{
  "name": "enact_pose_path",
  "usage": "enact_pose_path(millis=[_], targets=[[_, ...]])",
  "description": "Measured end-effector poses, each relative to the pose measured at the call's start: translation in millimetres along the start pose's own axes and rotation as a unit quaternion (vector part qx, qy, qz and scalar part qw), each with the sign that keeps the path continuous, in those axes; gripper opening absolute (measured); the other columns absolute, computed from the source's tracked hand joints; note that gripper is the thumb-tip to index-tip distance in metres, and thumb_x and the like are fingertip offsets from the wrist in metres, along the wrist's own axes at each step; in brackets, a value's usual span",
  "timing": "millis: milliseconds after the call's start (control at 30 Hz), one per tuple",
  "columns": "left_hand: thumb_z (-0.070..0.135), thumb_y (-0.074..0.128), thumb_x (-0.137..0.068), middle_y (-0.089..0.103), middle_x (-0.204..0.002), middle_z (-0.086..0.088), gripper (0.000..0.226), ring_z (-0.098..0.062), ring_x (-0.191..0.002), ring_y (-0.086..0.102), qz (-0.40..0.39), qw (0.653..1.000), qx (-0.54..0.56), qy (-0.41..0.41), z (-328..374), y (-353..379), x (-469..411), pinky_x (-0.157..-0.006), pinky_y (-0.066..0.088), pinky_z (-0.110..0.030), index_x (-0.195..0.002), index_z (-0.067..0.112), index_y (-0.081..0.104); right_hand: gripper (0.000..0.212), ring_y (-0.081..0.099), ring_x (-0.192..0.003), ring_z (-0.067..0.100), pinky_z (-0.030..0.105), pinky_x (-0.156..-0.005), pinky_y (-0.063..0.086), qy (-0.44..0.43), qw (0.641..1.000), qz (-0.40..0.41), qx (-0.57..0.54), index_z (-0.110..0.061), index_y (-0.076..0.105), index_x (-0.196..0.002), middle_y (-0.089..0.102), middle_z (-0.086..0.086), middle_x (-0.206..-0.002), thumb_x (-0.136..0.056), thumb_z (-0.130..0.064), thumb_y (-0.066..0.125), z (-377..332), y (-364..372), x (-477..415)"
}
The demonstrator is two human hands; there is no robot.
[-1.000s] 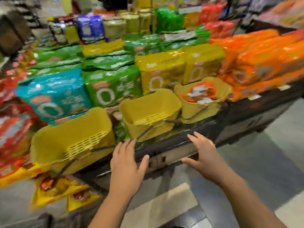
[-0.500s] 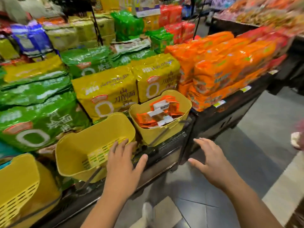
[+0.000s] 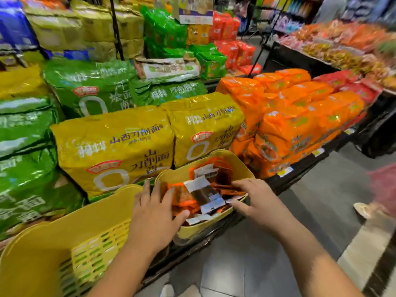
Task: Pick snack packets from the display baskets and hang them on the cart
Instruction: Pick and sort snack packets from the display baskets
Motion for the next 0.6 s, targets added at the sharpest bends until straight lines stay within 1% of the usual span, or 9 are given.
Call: enact_pose_path(millis=[133, 200, 267, 300, 367, 433, 467, 533, 600], targets=[[0.080, 0.005, -0.080, 0.017, -0.167, -0.018, 0.098, -0.039, -0.156, 0.003, -0.058, 0.998, -0.022, -0.003, 1.8, 22.2, -8.6, -0.123, 0.014, -0.053, -0.158, 0.027, 0.033, 0.055, 0.046, -0.130, 0.017, 0.031, -0.107, 0.039, -0.011, 0.998, -0.065, 0.015, -0.026, 0.055, -0.141, 0.059, -0.004, -0.132, -0.093, -0.052, 0.064, -9.9, 26.4, -40.6], [0.078, 0.014, -0.085, 0.025, -0.165, -0.019, 0.091, -0.040, -0.155, 0.010, -0.062, 0.998, -0.014, -0.013, -0.5, 28.2, -10.1, -0.123, 0.016, -0.052, -0.153, 0.026, 0.044, 0.059, 0.049, -0.128, 0.023, 0.038, -0.102, 0.046, 0.007, 0.993, -0.114, 0.035, -0.026, 0.052, -0.141, 0.061, 0.001, -0.130, -0.092, -0.058, 0.060, -10.9, 40.2, -60.9], [0.080, 0.018, -0.088, 0.032, -0.162, -0.018, 0.088, -0.039, -0.153, 0.013, -0.067, 0.998, -0.008, -0.018, -1.6, 29.0, -12.1, -0.122, 0.016, -0.051, -0.149, 0.026, 0.050, 0.069, 0.044, -0.131, 0.029, 0.044, -0.105, 0.044, 0.021, 0.982, -0.174, 0.076, -0.022, 0.045, -0.146, 0.057, 0.008, -0.136, -0.092, -0.065, 0.052, -8.4, 57.9, -81.0], [0.084, 0.011, -0.085, 0.025, -0.165, -0.017, 0.093, -0.038, -0.154, 0.005, -0.073, 0.997, -0.007, -0.018, -2.3, 28.5, -13.7, -0.123, 0.013, -0.049, -0.153, 0.029, 0.044, 0.074, 0.042, -0.133, 0.032, 0.046, -0.107, 0.042, 0.022, 0.976, -0.196, 0.089, -0.020, 0.040, -0.149, 0.055, 0.011, -0.140, -0.093, -0.067, 0.050, -7.8, 66.5, -88.8], [0.093, -0.016, -0.068, -0.008, -0.170, -0.007, 0.113, -0.033, -0.151, -0.024, -0.060, 0.998, 0.007, -0.020, -0.4, 24.9, -17.3, -0.121, -0.006, -0.044, -0.161, 0.036, 0.014, 0.081, 0.039, -0.136, 0.035, 0.047, -0.109, 0.039, 0.001, 0.972, -0.219, 0.082, -0.018, 0.031, -0.154, 0.049, 0.014, -0.146, -0.092, -0.067, 0.050, -10.1, 79.8, -102.0], [0.094, -0.027, -0.053, -0.030, -0.162, 0.004, 0.122, -0.026, -0.145, -0.039, -0.074, 0.996, 0.027, -0.050, 0.1, 21.7, -16.8, -0.119, -0.016, -0.041, -0.160, 0.039, -0.004, 0.084, 0.041, -0.136, 0.034, 0.046, -0.108, 0.040, -0.031, 0.975, -0.216, 0.043, -0.019, 0.028, -0.155, 0.048, 0.014, -0.148, -0.090, -0.062, 0.059, -14.8, 85.9, -112.0], [0.097, -0.023, -0.053, -0.030, -0.160, 0.007, 0.123, -0.022, -0.144, -0.040, -0.074, 0.994, 0.044, -0.062, 1.2, 18.1, -16.6, -0.120, -0.016, -0.041, -0.160, 0.039, -0.003, 0.086, 0.042, -0.136, 0.033, 0.045, -0.107, 0.042, -0.036, 0.975, -0.217, 0.020, -0.019, 0.026, -0.156, 0.048, 0.014, -0.148, -0.089, -0.057, 0.065, -16.4, 88.6, -114.3], [0.096, 0.005, -0.067, -0.016, -0.166, 0.007, 0.111, -0.017, -0.145, -0.034, -0.063, 0.989, 0.092, -0.097, 3.3, 12.0, -17.6, -0.123, -0.010, -0.043, -0.160, 0.037, 0.010, 0.088, 0.044, -0.135, 0.032, 0.045, -0.105, 0.044, -0.049, 0.977, -0.205, -0.041, -0.021, 0.028, -0.155, 0.047, 0.012, -0.148, -0.085, -0.045, 0.076, -20.6, 89.0, -117.2], [0.076, 0.040, -0.089, 0.003, -0.170, 0.001, 0.082, -0.019, -0.150, -0.023, -0.030, 0.985, 0.124, -0.117, 7.9, 7.6, -21.9, -0.125, -0.005, -0.045, -0.158, 0.033, 0.026, 0.074, 0.057, -0.117, 0.027, 0.040, -0.089, 0.051, -0.072, 0.974, -0.175, -0.124, -0.026, 0.039, -0.145, 0.058, 0.008, -0.130, -0.083, -0.033, 0.080, -22.2, 83.5, -121.3]])
Point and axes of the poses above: each hand's wrist, its own x-axis away from the middle knuckle, its own y-axis out of the palm, z = x × y, the point moved 7 cm from there along -x, towards the middle knuckle
